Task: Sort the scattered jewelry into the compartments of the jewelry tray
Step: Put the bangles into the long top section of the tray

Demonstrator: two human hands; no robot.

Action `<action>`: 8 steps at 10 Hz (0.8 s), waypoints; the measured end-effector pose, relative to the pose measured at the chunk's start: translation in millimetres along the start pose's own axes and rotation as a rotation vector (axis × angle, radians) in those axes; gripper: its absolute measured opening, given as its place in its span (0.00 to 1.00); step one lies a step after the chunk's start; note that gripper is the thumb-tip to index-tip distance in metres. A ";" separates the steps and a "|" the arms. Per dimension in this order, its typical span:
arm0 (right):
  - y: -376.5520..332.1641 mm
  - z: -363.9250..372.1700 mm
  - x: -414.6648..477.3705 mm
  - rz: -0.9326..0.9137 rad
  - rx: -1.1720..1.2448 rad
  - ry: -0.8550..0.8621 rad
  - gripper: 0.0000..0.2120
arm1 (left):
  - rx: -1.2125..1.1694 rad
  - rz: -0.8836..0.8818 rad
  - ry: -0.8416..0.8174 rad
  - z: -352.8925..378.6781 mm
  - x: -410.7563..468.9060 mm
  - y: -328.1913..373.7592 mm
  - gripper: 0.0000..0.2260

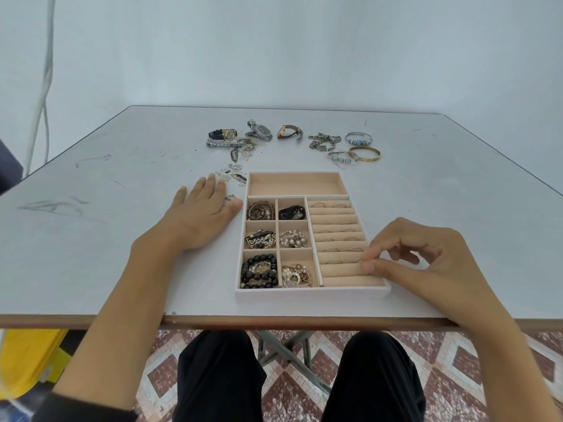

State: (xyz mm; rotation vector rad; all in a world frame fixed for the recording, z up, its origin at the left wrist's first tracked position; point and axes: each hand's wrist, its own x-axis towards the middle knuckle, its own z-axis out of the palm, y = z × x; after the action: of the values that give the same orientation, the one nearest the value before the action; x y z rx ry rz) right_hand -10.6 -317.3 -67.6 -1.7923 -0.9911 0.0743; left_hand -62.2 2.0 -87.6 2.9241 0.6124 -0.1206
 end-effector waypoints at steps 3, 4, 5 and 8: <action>1.9 1.4 0.7 -0.026 -0.036 -0.053 0.02 | -0.005 0.001 0.006 0.2 -0.9 -0.4 0.30; 2.1 0.1 1.3 -0.008 -0.022 -0.079 0.06 | -0.011 0.001 0.008 -0.1 -1.1 -0.2 0.30; 3.7 0.5 2.6 0.000 0.000 -0.101 0.03 | -0.014 0.002 0.011 0.3 -1.2 -0.6 0.30; 5.0 0.9 3.6 0.026 -0.012 -0.067 0.04 | -0.019 0.007 0.019 0.8 0.1 -1.4 0.29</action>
State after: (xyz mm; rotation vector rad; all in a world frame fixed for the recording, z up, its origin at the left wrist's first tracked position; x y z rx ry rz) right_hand -5.8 -314.9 -70.7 -1.8237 -1.0181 0.1455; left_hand -62.7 3.1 -88.6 2.9122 0.6025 -0.0855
